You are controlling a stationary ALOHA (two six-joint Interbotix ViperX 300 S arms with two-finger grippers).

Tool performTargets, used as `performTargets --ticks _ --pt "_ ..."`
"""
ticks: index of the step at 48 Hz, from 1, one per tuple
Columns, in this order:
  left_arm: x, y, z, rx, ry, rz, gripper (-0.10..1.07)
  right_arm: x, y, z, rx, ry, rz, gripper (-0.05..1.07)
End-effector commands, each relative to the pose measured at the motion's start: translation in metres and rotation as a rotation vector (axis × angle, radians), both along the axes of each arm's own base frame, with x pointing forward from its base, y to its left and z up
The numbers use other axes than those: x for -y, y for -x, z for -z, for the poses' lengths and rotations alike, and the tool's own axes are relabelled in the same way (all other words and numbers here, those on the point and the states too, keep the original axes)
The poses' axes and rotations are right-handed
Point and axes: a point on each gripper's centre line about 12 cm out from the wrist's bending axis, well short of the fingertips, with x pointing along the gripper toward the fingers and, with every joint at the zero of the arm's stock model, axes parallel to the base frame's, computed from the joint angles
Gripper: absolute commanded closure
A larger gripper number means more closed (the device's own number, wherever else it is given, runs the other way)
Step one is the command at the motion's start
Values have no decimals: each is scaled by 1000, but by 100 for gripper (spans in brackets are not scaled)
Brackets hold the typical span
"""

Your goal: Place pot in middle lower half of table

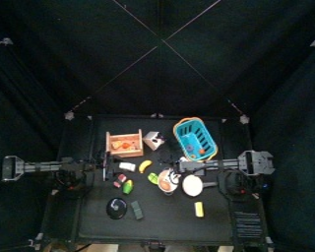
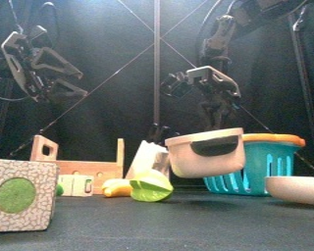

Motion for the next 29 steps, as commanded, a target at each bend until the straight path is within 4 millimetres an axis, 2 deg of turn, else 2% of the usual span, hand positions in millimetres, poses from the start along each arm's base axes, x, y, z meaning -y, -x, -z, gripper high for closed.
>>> performTargets --ticks 1,7,11,20,29 --pt "-1 -4 -7 22 -3 -3 8 0 -2 -22 67 -4 3 70" --pt "-2 -4 -10 30 -8 -6 8 -2 0 -25 78 -23 8 70" --pt "-3 -5 -14 48 -10 -3 8 -3 -9 -34 152 -27 -4 70" --pt "-2 -1 -8 30 -4 -6 8 -1 -2 -20 136 -10 -32 70" --pt "-1 -1 -10 38 -4 -4 8 -10 3 -24 163 -32 -34 70"
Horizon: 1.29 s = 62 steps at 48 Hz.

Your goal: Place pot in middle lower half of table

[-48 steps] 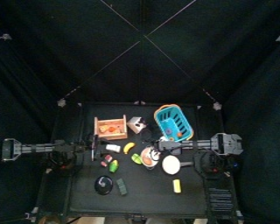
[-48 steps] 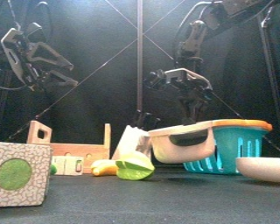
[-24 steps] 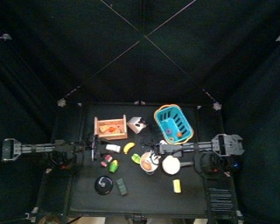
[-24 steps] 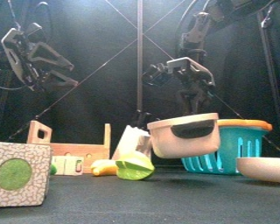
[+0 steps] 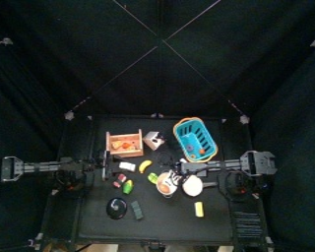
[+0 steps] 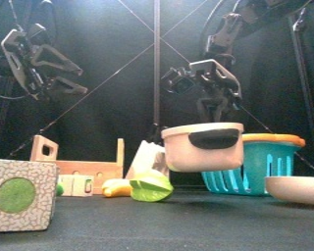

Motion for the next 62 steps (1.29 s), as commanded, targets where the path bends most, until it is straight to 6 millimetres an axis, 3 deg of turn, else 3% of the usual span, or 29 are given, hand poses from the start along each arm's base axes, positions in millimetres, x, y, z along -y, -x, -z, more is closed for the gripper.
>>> performTargets --ticks 1,18,49,62 --pt "0 -2 -5 19 1 2 8 -8 1 -21 78 -5 -10 70" --pt "0 -3 -7 23 0 3 8 -51 -14 -13 198 -59 -97 70" --pt "1 -1 -3 13 2 4 8 -62 -59 15 165 -19 -158 70" --pt "1 -1 -3 13 3 3 8 -70 -66 28 139 -17 -177 69"
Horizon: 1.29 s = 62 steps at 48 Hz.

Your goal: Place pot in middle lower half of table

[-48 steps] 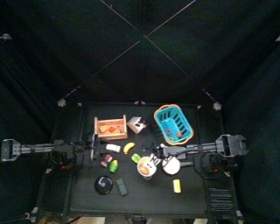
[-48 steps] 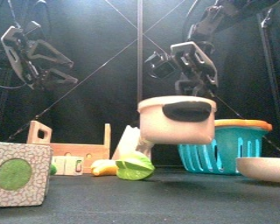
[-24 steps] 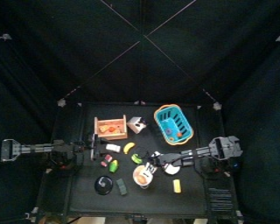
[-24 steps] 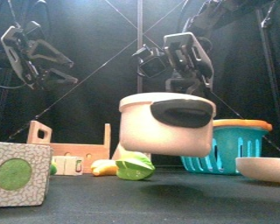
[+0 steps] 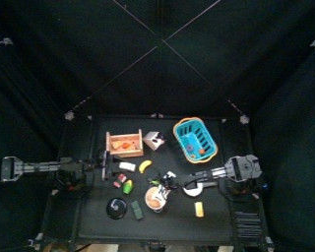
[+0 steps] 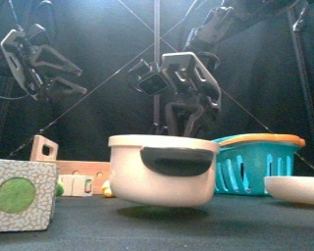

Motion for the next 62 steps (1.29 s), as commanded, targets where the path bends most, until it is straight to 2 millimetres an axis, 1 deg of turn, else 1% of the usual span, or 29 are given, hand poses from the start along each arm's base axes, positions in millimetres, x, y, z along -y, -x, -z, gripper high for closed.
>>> performTargets --ticks 1,5,11,17,28,33,40,48,62 --pt "-1 -2 -4 12 -1 0 8 -3 -7 -13 41 -5 -5 69" --pt "0 -2 -4 11 0 0 8 -3 -8 -9 34 -4 -5 69" --pt "0 -2 -3 10 0 0 8 -3 -11 -9 37 -3 -6 67" --pt "0 -1 -3 7 1 0 8 -4 -11 -8 35 -2 -7 63" --pt "0 -1 -1 3 0 -1 8 -3 -11 -9 34 0 -6 47" --pt "0 -1 -1 2 1 1 8 -3 -10 -15 46 2 -8 38" --pt "0 -1 -1 3 0 1 8 -2 -9 -25 69 11 -14 31" --pt "0 -1 -1 2 2 0 8 -4 -7 -35 94 25 -28 30" --pt "0 0 1 -3 9 -3 8 -7 -5 -37 84 29 -39 30"
